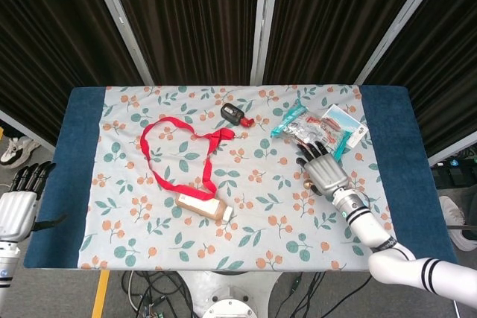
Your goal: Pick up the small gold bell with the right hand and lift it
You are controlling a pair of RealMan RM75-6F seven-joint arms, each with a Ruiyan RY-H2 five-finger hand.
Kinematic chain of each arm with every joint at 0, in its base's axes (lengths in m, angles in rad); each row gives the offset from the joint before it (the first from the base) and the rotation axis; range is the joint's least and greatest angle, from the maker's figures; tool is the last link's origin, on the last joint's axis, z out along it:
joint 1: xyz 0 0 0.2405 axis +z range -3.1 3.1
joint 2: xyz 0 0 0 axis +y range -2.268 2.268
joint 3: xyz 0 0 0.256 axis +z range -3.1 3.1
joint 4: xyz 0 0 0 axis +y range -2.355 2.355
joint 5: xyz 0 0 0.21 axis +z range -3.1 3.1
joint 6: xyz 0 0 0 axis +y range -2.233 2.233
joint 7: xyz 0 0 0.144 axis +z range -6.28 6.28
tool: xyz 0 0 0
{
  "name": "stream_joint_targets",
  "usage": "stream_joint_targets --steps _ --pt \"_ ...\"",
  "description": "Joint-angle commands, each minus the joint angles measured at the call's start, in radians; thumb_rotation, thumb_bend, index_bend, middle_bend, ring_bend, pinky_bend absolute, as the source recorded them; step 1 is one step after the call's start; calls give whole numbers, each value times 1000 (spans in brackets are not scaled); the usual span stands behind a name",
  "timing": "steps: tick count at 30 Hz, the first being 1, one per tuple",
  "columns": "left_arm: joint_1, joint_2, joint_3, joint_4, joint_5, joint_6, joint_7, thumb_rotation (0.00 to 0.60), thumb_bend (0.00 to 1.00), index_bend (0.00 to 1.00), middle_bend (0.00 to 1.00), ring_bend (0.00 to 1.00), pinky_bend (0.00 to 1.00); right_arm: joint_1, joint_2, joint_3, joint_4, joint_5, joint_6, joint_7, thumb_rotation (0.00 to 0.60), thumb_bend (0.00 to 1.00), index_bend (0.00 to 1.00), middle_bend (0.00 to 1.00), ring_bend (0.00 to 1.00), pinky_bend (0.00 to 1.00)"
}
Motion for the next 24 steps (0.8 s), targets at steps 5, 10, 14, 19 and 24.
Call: stream_joint_targets --steps 5,10,14,19,24 --pt "-2 -1 0 4 0 -4 -7 600 87 35 40 0 22 27 8 -20 -5 61 -13 -31 600 176 315 0 0 0" --pt "-2 0 0 5 -4 -8 -11 600 87 35 40 0 22 41 -3 -33 5 78 -12 -31 600 176 330 0 0 0" --pt "-2 -2 3 7 -5 -13 -17 600 87 35 40 0 21 45 -11 -42 15 76 -5 -22 600 181 359 0 0 0" --pt "-1 -1 6 10 -2 -14 -26 600 87 36 40 0 22 47 -23 -52 30 65 3 -4 600 189 415 0 0 0" --pt "0 0 8 12 1 -13 -33 600 87 36 40 0 22 51 -31 -58 41 54 7 12 600 196 447 0 0 0"
